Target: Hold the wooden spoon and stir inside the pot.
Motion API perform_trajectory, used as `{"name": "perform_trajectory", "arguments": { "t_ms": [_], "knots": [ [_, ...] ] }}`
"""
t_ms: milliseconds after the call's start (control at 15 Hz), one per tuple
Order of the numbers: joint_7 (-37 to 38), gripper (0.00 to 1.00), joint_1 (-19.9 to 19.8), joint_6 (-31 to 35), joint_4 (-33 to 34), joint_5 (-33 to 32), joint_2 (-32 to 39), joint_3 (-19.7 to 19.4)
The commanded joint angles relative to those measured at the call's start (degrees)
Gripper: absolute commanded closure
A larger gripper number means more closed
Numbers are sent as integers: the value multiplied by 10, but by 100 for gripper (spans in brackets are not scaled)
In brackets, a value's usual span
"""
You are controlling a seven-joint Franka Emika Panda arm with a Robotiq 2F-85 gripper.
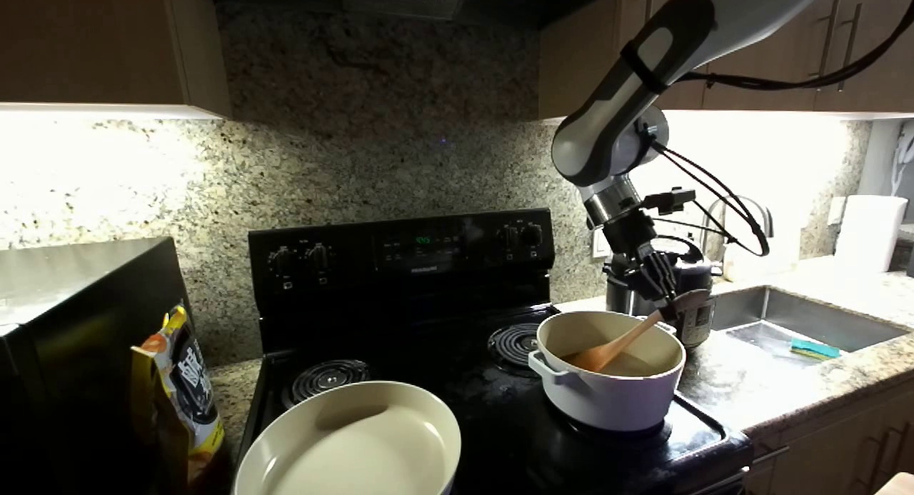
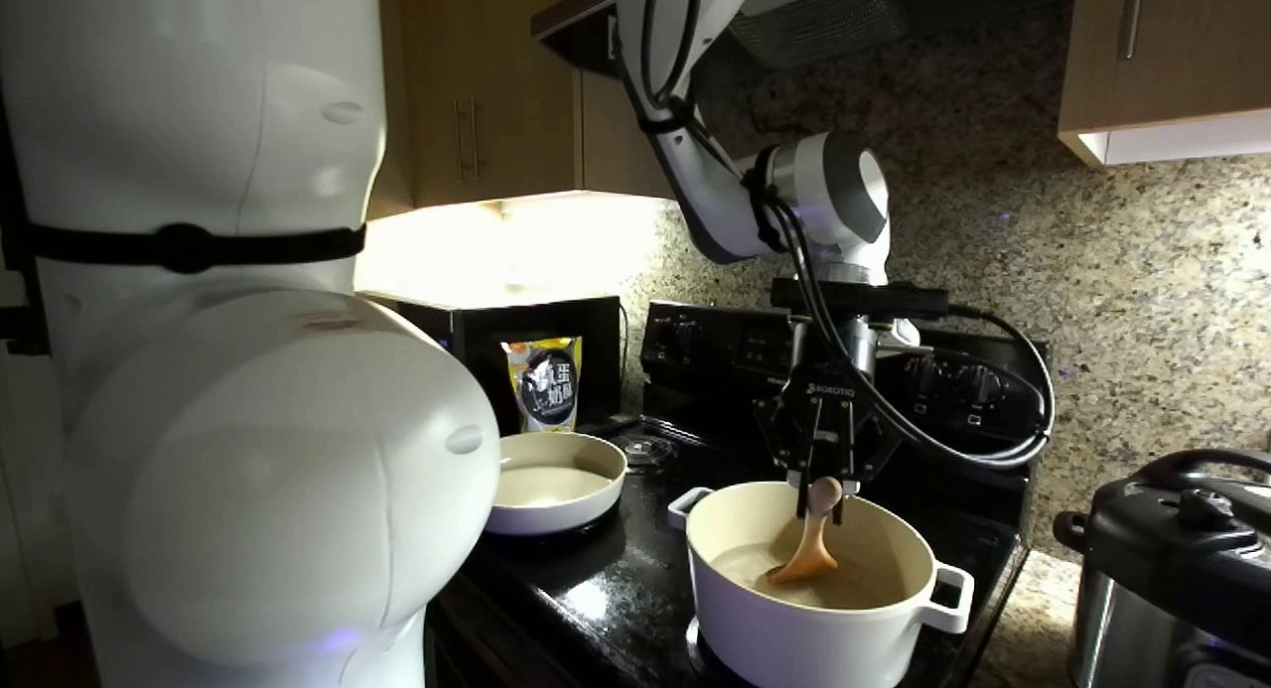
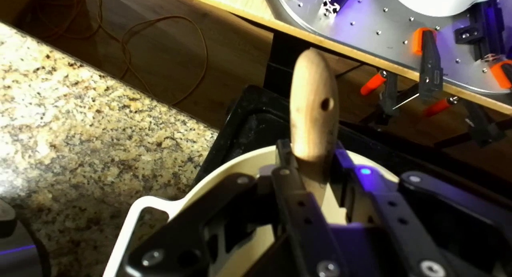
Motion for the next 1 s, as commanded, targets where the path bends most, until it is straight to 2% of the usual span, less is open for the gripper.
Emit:
{"name": "perform_trajectory", "arguments": {
  "t_ms": [0,400,733,933],
  "knots": [
    [35,92,-16,5,0,-23,9,-10],
    [30,92,-19,-27,-1,-50,31,-12],
    [-5,92,4,-62,-8,-50,25,19],
    [1,92,20,-74,3,-48,31,37]
  ]
}}
